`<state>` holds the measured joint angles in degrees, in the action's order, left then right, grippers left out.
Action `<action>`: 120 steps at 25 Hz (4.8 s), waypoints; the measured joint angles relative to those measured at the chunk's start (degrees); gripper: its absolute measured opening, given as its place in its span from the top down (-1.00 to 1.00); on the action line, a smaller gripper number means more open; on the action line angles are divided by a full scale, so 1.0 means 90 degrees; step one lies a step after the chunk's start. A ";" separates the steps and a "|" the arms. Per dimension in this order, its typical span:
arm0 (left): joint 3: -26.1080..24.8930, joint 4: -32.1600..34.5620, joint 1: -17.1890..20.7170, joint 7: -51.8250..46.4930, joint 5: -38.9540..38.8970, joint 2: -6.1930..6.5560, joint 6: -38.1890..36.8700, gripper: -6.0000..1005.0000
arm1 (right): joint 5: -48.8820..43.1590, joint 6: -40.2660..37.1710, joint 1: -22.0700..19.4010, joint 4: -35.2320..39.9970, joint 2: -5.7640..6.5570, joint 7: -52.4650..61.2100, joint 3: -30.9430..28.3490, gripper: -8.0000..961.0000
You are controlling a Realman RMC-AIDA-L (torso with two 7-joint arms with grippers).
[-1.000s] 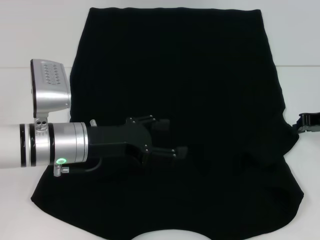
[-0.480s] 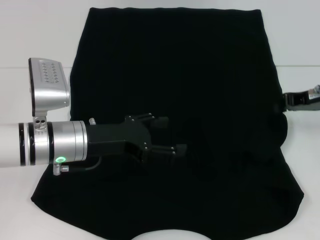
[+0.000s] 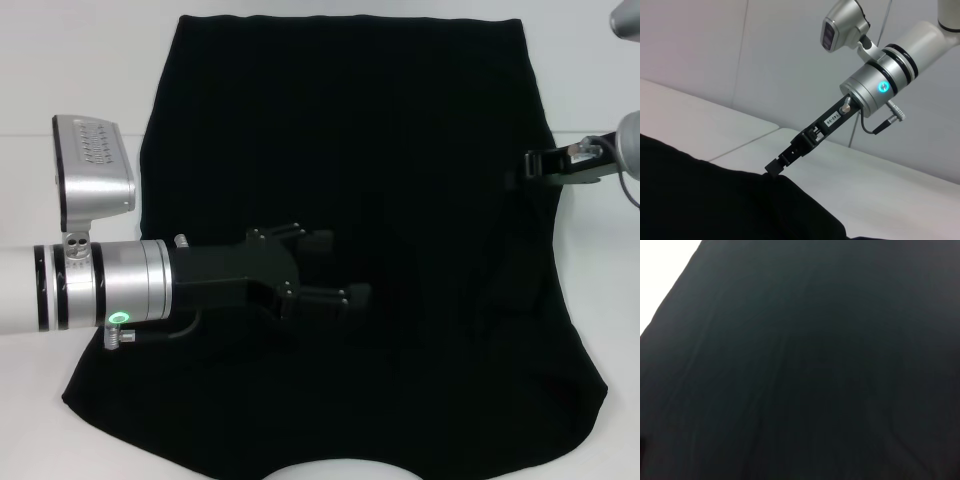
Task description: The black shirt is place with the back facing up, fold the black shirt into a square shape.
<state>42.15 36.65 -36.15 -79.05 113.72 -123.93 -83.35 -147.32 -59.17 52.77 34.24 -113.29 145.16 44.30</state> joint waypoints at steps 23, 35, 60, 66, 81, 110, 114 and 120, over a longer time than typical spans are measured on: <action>-0.0097 -0.0013 0.0023 0.0005 0.0000 0.0000 0.0093 -0.89 | 0.0044 -0.0212 0.0037 0.0156 -0.0232 -0.0345 0.0251 0.31; -0.0173 -0.0002 0.0088 0.0022 0.0001 0.0015 0.0092 -0.89 | 0.0049 -0.1790 -0.0590 0.0234 0.0133 -0.0256 -0.0483 -0.55; -0.0351 0.0312 0.0536 -0.0003 0.0053 0.0048 -0.0137 -0.89 | 0.1993 -0.1423 -0.0516 -0.0260 -0.0139 -0.1493 -0.0490 -0.53; -0.0722 0.0866 0.1122 -0.0219 0.0138 0.0109 -0.1053 -0.89 | 0.3185 -0.1547 -0.1078 -0.0290 -0.0182 -0.3039 -0.0507 -0.54; -0.2303 0.1782 0.1816 -0.1366 0.1789 0.0145 -0.1426 -0.89 | 0.3734 -0.2361 -0.1361 -0.0291 -0.0408 -0.5539 0.0183 -0.53; -0.2907 0.1859 0.1692 -0.2081 0.3203 0.0227 -0.1186 -0.79 | 0.3782 -0.2820 -0.1197 -0.0016 -0.0291 -0.5534 0.0523 -0.53; -0.2754 0.1844 0.1618 -0.2076 0.3207 0.0196 -0.1131 -0.72 | 0.3782 -0.2819 -0.1194 -0.0015 -0.0291 -0.5534 0.0517 -0.53; -0.2656 0.1826 0.1498 -0.2089 0.3212 0.0172 -0.1009 -0.62 | 0.3782 -0.2836 -0.1186 -0.0015 -0.0291 -0.5534 0.0492 -0.53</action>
<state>18.25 53.08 -22.67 -97.86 142.63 -122.38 -92.43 -113.28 -84.69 42.10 34.10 -115.91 95.36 48.73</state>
